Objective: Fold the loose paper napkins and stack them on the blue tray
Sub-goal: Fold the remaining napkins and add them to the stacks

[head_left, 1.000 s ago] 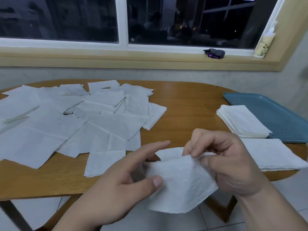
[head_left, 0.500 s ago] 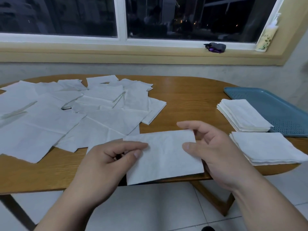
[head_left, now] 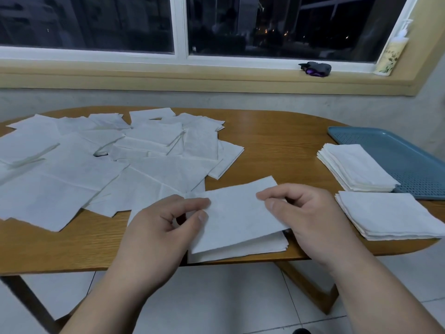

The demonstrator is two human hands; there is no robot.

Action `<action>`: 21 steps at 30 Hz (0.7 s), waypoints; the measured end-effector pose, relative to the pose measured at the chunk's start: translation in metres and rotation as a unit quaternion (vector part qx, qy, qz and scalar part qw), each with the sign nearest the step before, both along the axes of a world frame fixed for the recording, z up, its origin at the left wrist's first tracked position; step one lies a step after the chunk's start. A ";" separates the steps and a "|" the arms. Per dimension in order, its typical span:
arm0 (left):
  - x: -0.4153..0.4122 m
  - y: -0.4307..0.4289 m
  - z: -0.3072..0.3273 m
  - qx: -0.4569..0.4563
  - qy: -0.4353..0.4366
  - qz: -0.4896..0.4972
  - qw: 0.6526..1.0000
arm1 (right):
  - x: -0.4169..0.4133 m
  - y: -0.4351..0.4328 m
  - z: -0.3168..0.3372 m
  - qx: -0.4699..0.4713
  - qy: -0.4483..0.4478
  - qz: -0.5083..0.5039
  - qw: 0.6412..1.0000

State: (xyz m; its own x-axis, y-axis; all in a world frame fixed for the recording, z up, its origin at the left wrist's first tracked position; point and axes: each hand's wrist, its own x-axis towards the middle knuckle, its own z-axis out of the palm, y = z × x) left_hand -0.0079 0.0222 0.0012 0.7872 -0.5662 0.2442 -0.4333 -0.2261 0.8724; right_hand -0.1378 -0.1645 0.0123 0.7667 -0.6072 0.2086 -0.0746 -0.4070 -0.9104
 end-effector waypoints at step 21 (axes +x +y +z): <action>0.012 0.005 -0.017 0.185 -0.204 0.008 0.961 | 0.001 0.002 -0.027 -0.290 0.138 -0.002 0.947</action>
